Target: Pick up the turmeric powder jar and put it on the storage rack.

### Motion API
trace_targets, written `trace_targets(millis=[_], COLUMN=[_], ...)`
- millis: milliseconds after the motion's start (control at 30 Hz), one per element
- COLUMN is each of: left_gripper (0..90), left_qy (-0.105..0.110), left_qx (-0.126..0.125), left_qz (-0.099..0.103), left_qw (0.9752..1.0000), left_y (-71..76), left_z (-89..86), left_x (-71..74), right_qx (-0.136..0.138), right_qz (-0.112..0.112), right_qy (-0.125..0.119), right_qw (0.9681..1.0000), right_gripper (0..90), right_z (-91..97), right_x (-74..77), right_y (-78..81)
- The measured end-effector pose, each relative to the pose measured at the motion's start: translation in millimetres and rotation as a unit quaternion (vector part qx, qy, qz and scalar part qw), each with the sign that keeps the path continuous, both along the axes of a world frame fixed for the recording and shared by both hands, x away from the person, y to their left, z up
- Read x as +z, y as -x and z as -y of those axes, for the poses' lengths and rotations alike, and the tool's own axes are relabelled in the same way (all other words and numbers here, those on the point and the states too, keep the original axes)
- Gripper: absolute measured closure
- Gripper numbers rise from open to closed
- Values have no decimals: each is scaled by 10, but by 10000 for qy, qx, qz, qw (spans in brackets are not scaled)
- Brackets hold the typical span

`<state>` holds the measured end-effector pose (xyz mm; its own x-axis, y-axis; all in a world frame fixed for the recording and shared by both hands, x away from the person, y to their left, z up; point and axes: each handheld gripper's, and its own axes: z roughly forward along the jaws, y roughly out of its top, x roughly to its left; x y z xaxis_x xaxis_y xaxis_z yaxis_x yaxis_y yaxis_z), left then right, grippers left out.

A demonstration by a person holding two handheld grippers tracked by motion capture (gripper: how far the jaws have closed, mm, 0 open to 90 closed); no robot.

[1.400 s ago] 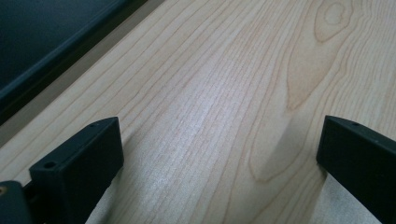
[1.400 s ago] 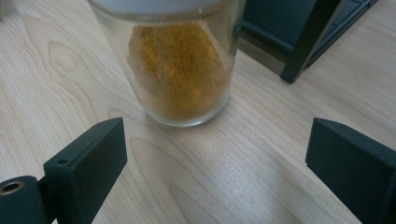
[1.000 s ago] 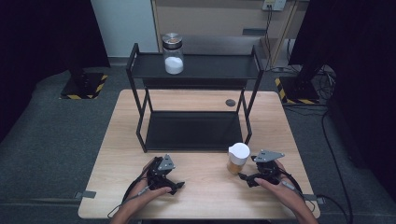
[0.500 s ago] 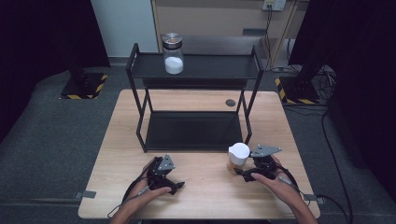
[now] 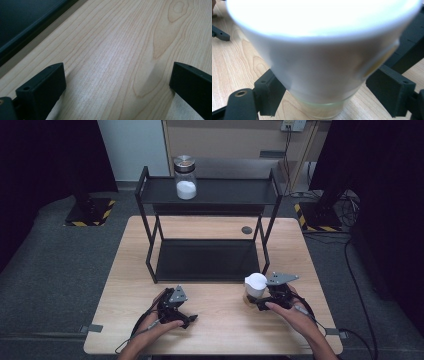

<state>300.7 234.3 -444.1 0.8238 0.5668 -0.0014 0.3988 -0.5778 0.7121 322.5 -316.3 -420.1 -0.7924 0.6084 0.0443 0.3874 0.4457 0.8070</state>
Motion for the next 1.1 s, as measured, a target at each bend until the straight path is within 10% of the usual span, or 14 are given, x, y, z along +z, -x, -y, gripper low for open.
trace_targets(millis=[1100], left_gripper=[0], left_qy=[1], left_qx=[1], left_qz=[0], left_qw=[10000], left_y=[0], left_z=[0], left_x=[0], right_qx=[410], right_qz=[45], right_qy=[-115], right_qw=[9991], right_gripper=[318], right_z=[-32], right_x=[190], right_y=[-91])
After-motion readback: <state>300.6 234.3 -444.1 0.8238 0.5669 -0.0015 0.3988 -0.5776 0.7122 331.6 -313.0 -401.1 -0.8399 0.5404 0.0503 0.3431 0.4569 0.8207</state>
